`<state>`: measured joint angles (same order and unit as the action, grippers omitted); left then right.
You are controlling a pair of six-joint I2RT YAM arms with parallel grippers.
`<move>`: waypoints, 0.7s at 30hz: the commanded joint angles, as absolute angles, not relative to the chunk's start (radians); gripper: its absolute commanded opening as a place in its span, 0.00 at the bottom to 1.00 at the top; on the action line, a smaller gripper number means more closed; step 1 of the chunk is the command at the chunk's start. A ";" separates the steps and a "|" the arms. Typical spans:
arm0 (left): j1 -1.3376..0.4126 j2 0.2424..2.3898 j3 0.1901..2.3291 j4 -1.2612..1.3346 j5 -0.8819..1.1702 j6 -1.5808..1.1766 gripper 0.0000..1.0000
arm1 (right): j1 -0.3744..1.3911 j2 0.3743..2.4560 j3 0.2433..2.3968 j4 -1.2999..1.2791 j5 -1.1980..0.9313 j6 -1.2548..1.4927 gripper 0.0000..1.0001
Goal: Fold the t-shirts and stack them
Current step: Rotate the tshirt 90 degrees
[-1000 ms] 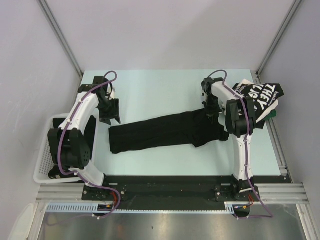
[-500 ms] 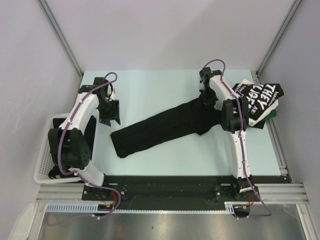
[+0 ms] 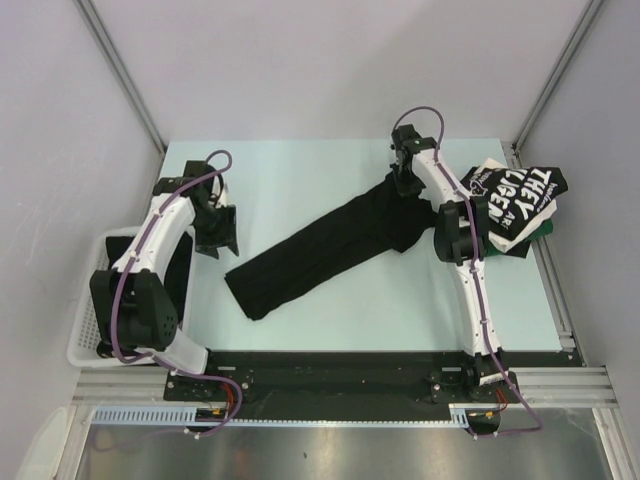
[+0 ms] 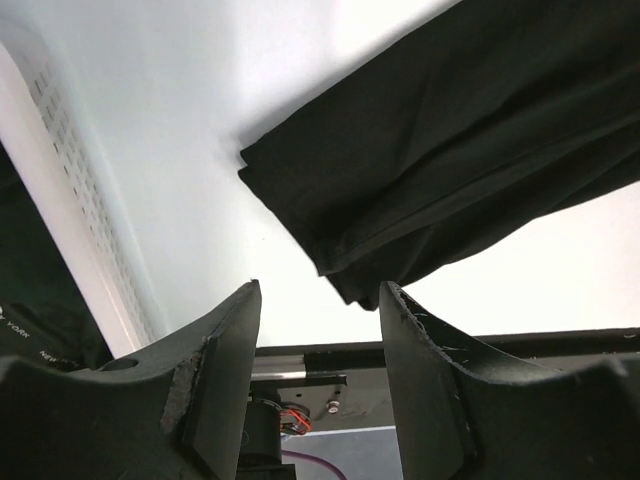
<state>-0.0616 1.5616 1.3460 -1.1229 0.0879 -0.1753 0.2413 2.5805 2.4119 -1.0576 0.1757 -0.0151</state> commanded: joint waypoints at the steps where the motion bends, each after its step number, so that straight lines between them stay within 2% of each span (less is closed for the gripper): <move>1: -0.066 1.496 1.330 -1.124 0.078 -0.178 0.56 | 0.268 2.634 2.480 -0.856 0.167 -0.026 0.14; 11: -0.066 1.456 1.279 -1.124 0.092 -0.176 0.57 | 0.301 2.635 2.503 -0.704 0.202 -0.057 0.15; 21: -0.067 1.437 1.243 -1.117 0.087 -0.161 0.57 | 0.316 2.615 2.499 -0.558 0.146 -0.064 0.17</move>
